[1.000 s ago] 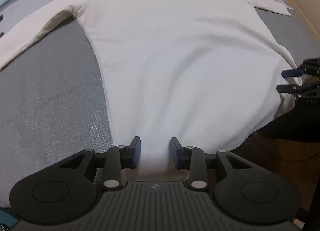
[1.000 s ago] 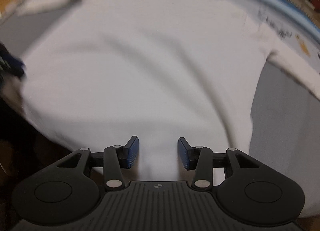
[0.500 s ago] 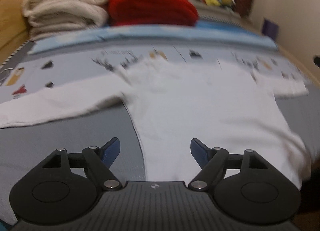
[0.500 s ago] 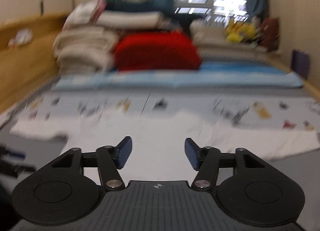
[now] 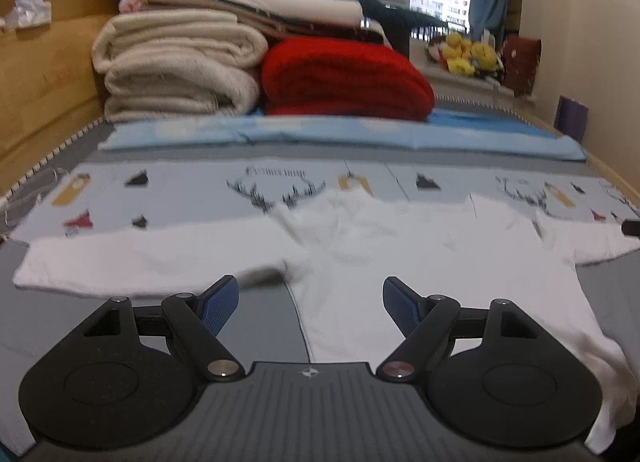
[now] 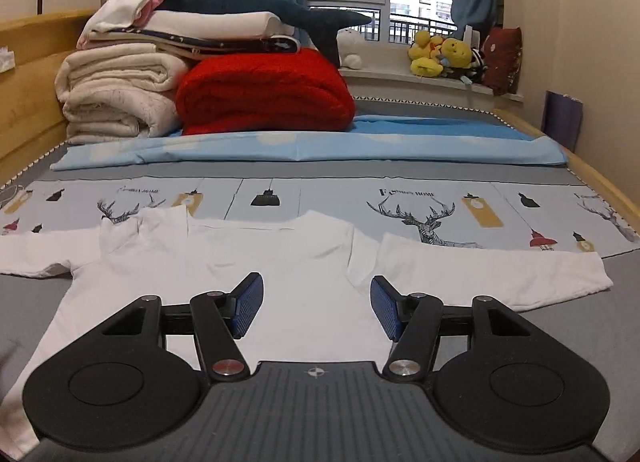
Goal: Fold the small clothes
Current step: 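Move the left gripper to the sleeve cuff nearest it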
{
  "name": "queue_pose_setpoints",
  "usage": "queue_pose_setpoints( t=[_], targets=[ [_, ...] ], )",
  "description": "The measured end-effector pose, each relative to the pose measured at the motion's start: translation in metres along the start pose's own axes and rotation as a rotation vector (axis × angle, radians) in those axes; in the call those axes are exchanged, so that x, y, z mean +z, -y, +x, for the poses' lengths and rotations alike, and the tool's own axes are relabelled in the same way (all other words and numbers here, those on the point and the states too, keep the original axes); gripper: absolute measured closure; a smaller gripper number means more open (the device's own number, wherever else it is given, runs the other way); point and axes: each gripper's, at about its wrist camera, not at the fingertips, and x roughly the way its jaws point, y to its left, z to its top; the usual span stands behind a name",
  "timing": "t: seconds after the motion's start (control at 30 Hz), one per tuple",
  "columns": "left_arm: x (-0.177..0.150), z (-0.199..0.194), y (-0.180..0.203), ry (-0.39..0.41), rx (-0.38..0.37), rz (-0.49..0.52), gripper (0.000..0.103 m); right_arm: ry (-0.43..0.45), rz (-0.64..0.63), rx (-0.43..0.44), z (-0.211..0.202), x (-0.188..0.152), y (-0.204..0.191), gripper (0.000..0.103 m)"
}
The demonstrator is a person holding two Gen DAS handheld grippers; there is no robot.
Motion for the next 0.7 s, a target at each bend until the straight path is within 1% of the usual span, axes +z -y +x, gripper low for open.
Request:
queue_pose_setpoints(
  t=[0.13,0.23,0.3,0.33,0.4,0.5,0.57,0.6,0.63,0.67,0.7],
  targets=[
    [0.034,0.002,-0.007,0.025,0.024,0.047,0.020,-0.003,0.028,-0.012,0.007,0.003,0.000,0.042],
    [0.068,0.015,-0.015,0.048,0.031,0.063,0.025,-0.006,0.050,-0.023,0.012,0.005,0.002,0.042],
    [0.087,0.025,-0.017,0.096,0.048,0.094,0.031,-0.012,0.044,-0.042,0.013,0.005,0.001,0.042],
    [0.094,0.030,-0.019,0.117,0.055,0.109,0.033,-0.015,0.034,-0.052,0.015,0.004,0.000,0.042],
    [0.102,0.043,-0.024,0.148,0.058,0.134,0.041,-0.018,0.005,-0.068,0.016,0.003,-0.003,0.042],
    [0.100,0.068,-0.040,0.155,0.070,0.144,0.051,-0.019,-0.020,-0.068,0.016,0.002,-0.007,0.042],
    [0.085,0.087,-0.056,0.138,0.100,0.107,0.057,-0.020,-0.026,-0.066,0.016,0.002,-0.007,0.043],
    [0.076,0.098,-0.065,0.106,0.121,0.075,0.061,-0.021,-0.027,-0.066,0.016,0.002,-0.007,0.044],
    [0.070,0.111,-0.073,0.037,0.139,0.052,0.065,-0.023,-0.028,-0.064,0.017,0.002,-0.007,0.044],
    [0.069,0.124,-0.079,-0.035,0.162,0.039,0.075,-0.025,-0.028,-0.065,0.018,0.002,-0.007,0.045],
    [0.070,0.131,-0.085,-0.056,0.180,0.020,0.075,-0.028,-0.030,-0.068,0.018,0.002,-0.006,0.047]
  ],
)
